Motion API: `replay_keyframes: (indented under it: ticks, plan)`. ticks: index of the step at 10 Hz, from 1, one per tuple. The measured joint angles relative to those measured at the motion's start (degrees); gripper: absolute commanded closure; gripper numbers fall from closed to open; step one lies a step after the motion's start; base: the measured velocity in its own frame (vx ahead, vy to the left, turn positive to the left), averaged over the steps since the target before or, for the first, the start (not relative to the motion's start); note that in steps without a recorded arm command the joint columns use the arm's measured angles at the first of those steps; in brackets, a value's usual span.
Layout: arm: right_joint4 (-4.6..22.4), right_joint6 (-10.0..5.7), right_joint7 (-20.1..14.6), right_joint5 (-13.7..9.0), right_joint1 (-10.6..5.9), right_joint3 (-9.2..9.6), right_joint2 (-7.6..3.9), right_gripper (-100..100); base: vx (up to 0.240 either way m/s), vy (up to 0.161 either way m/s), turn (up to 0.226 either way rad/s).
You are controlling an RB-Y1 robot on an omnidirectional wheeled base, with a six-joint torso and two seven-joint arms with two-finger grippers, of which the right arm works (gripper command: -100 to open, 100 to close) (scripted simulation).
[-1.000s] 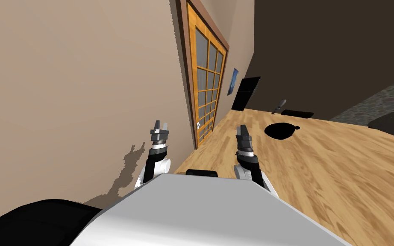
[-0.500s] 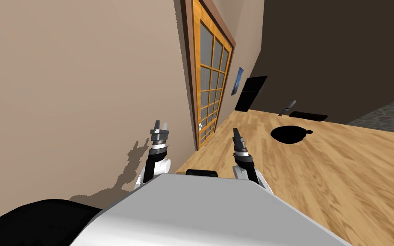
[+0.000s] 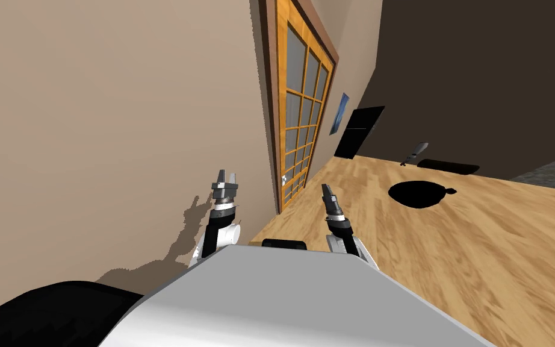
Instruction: Pull the door open
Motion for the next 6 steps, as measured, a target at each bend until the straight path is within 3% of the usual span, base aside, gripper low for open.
replay_keyframes:
  ticks: [6]
  plan:
    - [9.39, -2.89, 5.09, 3.07, -2.95, 0.33, -1.21, -100, 0.071, 0.003, 0.072]
